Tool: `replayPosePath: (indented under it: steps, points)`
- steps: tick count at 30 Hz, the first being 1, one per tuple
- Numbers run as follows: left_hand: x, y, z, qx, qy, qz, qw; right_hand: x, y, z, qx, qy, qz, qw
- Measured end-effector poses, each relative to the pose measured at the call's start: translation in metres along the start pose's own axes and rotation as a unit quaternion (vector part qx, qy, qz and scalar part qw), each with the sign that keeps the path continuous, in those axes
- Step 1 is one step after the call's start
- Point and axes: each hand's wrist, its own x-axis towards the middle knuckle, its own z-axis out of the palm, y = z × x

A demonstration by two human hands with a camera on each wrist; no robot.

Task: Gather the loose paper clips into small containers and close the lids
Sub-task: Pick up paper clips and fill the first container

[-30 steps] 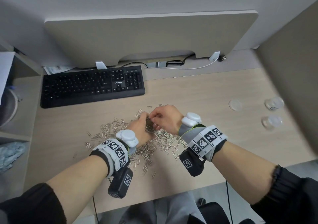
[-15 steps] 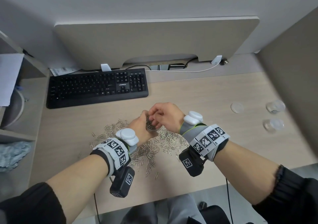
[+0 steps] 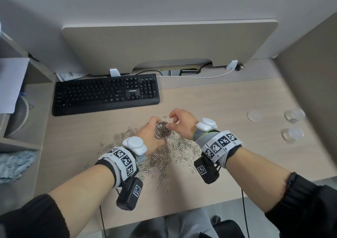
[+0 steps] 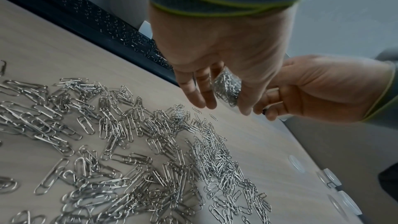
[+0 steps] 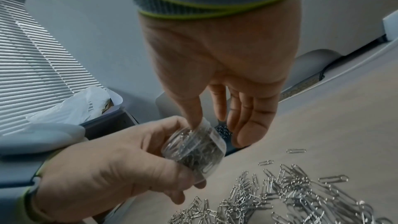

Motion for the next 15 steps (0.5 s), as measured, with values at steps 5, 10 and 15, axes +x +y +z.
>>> replayPosePath:
  steps: [5, 10, 15]
  points:
    - [0.002, -0.003, 0.002, 0.023, -0.004, 0.011, 1.0, 0.001, -0.002, 0.012, -0.017, -0.03, 0.022, 0.999]
    - [0.003, -0.013, 0.001, 0.032, 0.008, 0.001, 0.999, 0.007, 0.009, 0.005, 0.064, -0.015, 0.051, 0.997]
    - [0.004, -0.028, -0.004, 0.052, 0.007, -0.026, 0.998, 0.0, 0.057, -0.003, 0.0, -0.025, 0.146, 0.989]
